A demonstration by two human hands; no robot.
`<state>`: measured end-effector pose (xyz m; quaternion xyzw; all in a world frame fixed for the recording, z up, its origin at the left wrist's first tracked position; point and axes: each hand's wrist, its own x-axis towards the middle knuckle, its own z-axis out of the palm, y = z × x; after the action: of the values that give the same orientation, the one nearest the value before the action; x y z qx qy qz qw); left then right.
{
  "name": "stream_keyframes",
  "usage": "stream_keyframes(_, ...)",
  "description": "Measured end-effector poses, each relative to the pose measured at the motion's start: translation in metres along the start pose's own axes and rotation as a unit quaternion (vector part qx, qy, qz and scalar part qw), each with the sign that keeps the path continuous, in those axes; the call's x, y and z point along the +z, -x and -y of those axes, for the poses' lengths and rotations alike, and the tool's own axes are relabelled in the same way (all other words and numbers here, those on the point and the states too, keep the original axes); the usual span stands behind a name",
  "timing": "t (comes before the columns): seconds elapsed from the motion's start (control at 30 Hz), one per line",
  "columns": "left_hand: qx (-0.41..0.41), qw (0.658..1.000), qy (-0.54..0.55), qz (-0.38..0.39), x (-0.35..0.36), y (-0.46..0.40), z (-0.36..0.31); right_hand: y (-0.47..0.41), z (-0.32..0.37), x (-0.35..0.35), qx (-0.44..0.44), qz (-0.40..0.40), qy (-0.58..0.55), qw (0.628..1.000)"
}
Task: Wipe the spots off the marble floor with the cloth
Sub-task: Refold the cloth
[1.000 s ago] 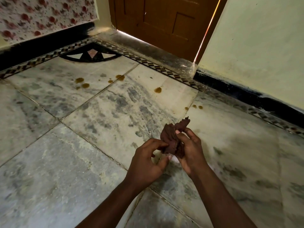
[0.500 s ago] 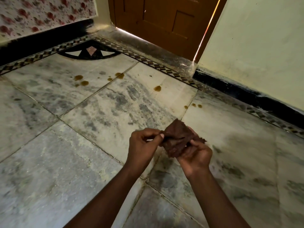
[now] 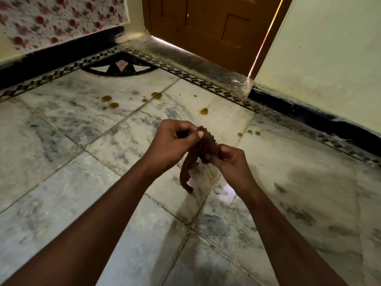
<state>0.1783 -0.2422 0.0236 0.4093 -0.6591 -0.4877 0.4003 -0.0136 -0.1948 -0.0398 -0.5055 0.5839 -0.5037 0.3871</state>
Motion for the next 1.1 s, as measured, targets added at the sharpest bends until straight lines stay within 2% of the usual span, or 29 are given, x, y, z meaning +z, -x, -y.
stream_keyframes(0.2, -0.008, 0.998, -0.043, -0.035, -0.032, -0.012, -0.006, -0.032, 0.028, -0.016, -0.05, -0.029, 0.057, 0.997)
stream_keyframes(0.33, 0.003, 0.996, -0.041, -0.074, -0.035, -0.019, -0.01, -0.051, 0.05, -0.027, -0.096, -0.007, 0.119, 0.988)
stream_keyframes(0.47, 0.003, 0.998, -0.018, -0.067, -0.035, -0.006, -0.004, -0.037, 0.057, -0.038, -0.116, 0.016, 0.135, 0.984)
stream_keyframes(0.6, -0.024, 0.999, -0.031, -0.025, -0.031, 0.023, 0.026, -0.002, 0.031, -0.04, -0.083, 0.038, 0.152, 0.984)
stream_keyframes(0.8, -0.152, 0.985, -0.053, 0.055, -0.023, 0.077, 0.091, 0.051, -0.035, -0.036, 0.007, 0.145, 0.197, 0.97)
stream_keyframes(0.9, -0.207, 0.977, -0.036, 0.047, -0.011, 0.079, 0.102, 0.052, -0.049, -0.035, 0.026, 0.192, 0.249, 0.949)
stream_keyframes(0.97, -0.216, 0.976, -0.032, 0.011, -0.002, 0.067, 0.105, 0.041, -0.053, -0.032, 0.026, 0.165, 0.242, 0.956)
stream_keyframes(1.03, -0.218, 0.975, -0.027, -0.023, 0.004, 0.047, 0.111, 0.026, -0.056, -0.031, 0.021, 0.101, 0.223, 0.969)
stream_keyframes(1.1, -0.214, 0.975, -0.034, -0.051, 0.007, 0.031, 0.119, 0.012, -0.058, -0.029, -0.024, 0.04, 0.278, 0.959)
